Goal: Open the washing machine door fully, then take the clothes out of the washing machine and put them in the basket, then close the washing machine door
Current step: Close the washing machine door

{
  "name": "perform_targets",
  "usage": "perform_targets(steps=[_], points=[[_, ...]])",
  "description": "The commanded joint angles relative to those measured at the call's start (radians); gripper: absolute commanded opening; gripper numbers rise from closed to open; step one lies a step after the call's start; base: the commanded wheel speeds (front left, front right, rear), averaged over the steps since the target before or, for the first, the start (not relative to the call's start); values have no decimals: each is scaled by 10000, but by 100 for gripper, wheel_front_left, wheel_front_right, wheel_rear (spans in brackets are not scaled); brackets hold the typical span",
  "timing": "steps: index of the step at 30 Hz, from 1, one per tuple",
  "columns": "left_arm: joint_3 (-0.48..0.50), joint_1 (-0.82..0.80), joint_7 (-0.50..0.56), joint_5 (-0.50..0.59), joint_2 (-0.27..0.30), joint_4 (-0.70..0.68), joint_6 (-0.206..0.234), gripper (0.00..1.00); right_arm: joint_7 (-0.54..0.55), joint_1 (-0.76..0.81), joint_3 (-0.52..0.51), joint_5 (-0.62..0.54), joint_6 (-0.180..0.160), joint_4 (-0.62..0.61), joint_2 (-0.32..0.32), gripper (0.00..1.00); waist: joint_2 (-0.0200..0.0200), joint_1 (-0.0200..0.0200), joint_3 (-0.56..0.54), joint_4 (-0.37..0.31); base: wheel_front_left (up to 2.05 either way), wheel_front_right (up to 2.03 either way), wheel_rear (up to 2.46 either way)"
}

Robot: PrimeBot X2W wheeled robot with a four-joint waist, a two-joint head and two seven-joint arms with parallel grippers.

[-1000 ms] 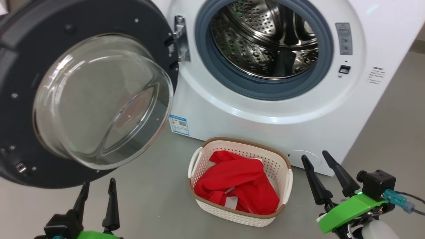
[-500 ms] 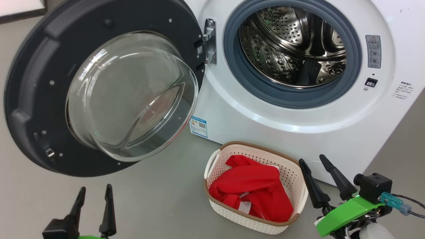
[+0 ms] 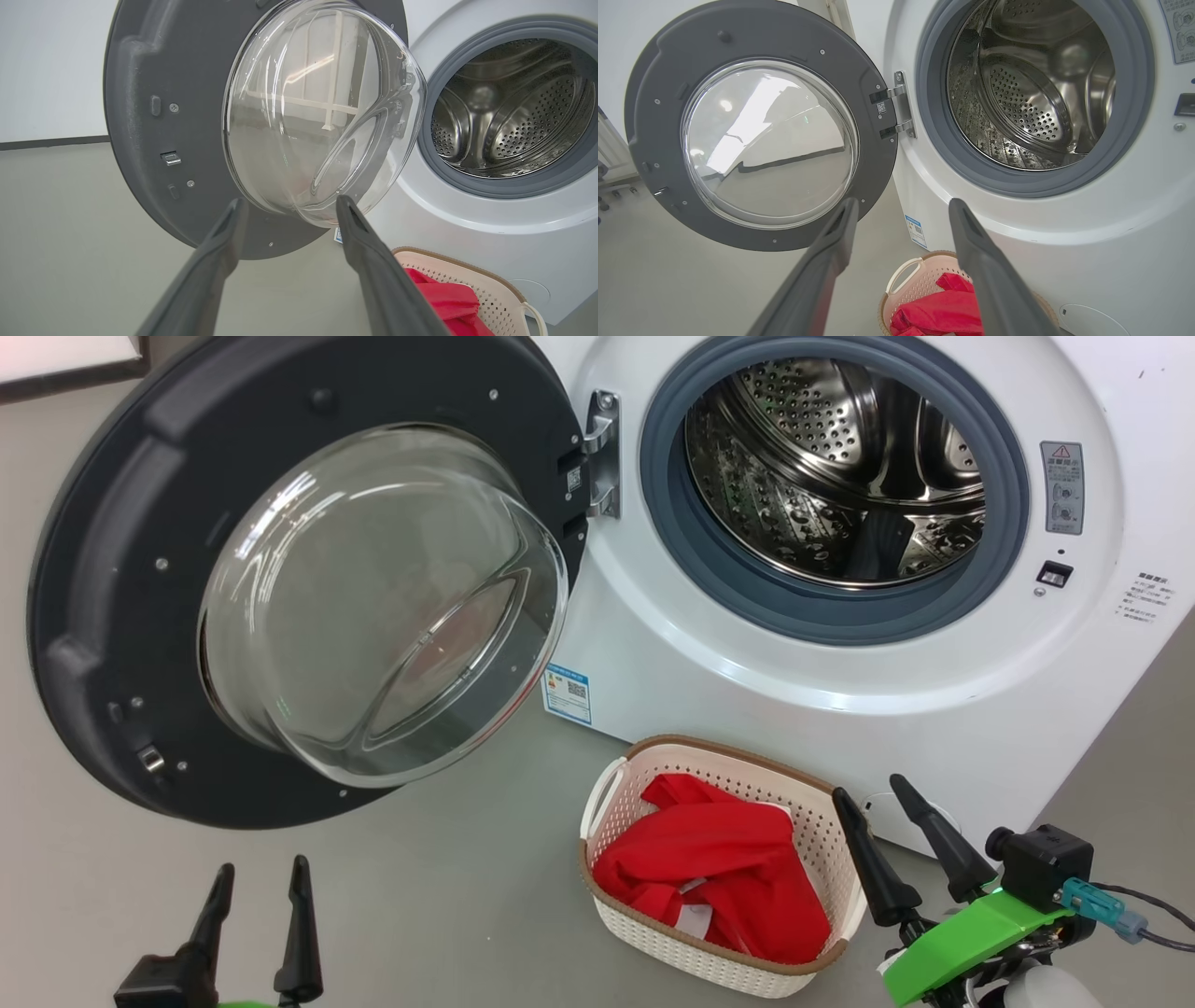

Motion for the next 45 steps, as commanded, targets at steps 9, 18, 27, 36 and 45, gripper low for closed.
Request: perform_targets(steps=[9, 18, 27, 36, 45], points=[[312, -194, -50, -73, 228, -348, 194, 100, -120, -122, 239, 52, 16, -185, -77, 100, -1, 0, 27, 21, 0, 0, 0], [305, -199, -77, -125, 264, -383, 229, 100, -120, -140, 244, 84, 16, -171, -107, 100, -1, 0, 62, 44, 0, 0, 0], [343, -198, -109, -173, 332, -519, 289, 42, -120, -160, 218, 89, 16, -175, -99, 100, -1, 0, 105, 76, 0, 0, 0], [707, -840, 254, -153, 1103, -2036, 228, 0, -120, -190, 192, 78, 16, -180, -139, 100, -1, 0, 215, 133, 0, 0, 0], [2097, -2705, 1909, -1606, 2362, -3909, -156, 0, -120, -236, 262, 93, 16, -150, -165, 100, -1, 0, 267, 158, 0, 0, 0]])
